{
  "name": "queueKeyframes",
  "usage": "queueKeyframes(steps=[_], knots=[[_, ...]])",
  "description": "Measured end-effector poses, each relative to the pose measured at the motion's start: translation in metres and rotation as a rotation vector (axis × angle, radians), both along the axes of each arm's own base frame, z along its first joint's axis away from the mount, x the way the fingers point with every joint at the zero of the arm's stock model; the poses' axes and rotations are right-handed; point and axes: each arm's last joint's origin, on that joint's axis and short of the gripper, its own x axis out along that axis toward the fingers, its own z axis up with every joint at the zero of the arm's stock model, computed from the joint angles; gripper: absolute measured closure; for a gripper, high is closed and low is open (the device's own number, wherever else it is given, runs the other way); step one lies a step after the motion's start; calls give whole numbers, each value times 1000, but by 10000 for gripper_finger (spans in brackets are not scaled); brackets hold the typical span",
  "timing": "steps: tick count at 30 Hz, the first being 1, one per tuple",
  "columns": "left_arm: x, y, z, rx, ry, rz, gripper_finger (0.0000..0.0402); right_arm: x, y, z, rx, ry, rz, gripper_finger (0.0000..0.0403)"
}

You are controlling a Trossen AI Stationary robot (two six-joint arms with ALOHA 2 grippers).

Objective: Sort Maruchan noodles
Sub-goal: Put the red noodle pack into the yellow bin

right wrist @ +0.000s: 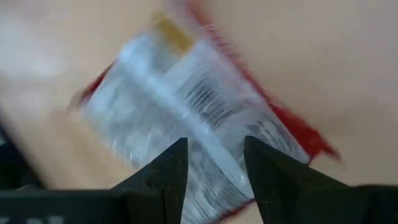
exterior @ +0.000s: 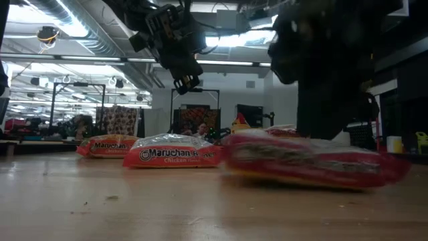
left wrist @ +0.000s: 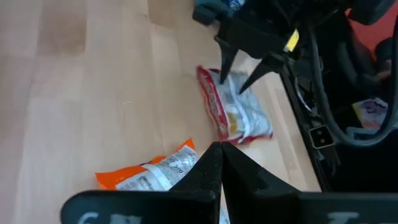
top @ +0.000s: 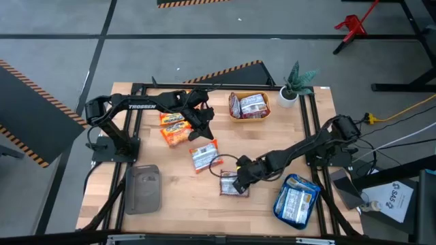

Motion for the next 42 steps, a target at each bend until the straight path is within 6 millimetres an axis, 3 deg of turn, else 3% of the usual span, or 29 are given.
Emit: queueKeyframes(steps=[10,14,20,26,28,32,42], knots=[[1,1,0,20,1,19,401,5,-76,-4,-253,100,-217,251],[1,1,0,23,-2,21,401,8,-95,5,-212,48,-221,251],[10,-11,-1,5,-49,-51,401,-2,-91,41,-119,-67,-305,251],[30,-50,-13,37,-102,-166,401,-20,-77,68,-73,-124,-446,251],[43,-61,-17,71,-184,-184,401,-25,-70,70,-85,-120,-474,251],[53,-66,-42,101,-159,-107,401,-34,-58,67,-97,-78,-534,251],[65,-77,-98,199,7,-25,401,-46,-42,46,-74,-72,-622,251]])
